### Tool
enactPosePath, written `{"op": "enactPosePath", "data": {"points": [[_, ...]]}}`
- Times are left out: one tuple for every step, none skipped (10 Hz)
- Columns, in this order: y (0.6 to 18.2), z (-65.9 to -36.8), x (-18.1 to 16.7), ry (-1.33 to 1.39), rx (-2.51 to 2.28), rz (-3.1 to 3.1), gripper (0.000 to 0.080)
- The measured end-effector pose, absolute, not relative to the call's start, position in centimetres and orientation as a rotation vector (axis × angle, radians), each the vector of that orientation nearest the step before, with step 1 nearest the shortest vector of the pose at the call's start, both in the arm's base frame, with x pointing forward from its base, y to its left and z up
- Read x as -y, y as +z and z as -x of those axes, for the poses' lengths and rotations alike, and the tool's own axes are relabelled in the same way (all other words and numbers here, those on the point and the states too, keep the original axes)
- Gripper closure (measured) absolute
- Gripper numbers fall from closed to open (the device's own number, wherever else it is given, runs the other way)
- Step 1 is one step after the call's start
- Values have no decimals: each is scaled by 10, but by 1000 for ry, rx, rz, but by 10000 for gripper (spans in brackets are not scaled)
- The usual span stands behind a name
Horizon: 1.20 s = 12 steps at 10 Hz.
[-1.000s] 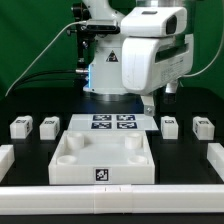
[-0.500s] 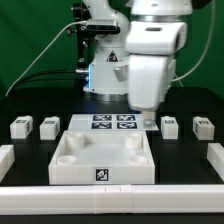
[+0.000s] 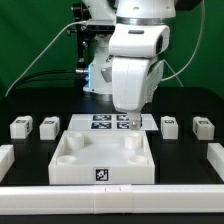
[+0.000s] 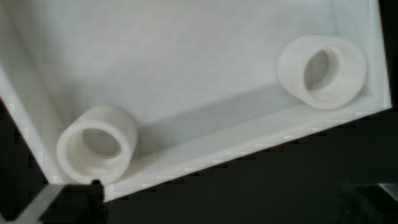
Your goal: Assemble one leg
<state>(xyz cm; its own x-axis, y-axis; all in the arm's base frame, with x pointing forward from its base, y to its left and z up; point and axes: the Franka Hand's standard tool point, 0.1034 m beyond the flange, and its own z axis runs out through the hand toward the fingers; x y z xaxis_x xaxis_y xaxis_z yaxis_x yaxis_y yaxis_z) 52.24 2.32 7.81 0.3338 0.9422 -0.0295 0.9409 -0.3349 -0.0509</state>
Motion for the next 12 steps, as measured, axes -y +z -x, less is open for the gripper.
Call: {"op": "enactPosePath", "data": {"points": [[78, -522, -23, 84, 1797, 2545, 150], [78, -522, -23, 84, 1797, 2545, 150], [77, -521, -22, 78, 1822, 2529, 150], [71, -515, -20, 59, 1893, 2481, 150], [70, -506, -19, 65, 1913, 2467, 150], [70, -498, -15, 69, 2001, 2395, 150], [68, -489, -6, 78, 2068, 2327, 150], [64, -482, 4, 89, 2115, 2270, 150], [61, -476, 12, 91, 2167, 2210, 150], [57, -471, 21, 90, 2216, 2153, 150], [55, -466, 27, 98, 2207, 2151, 150], [53, -464, 31, 101, 2209, 2142, 150]]}}
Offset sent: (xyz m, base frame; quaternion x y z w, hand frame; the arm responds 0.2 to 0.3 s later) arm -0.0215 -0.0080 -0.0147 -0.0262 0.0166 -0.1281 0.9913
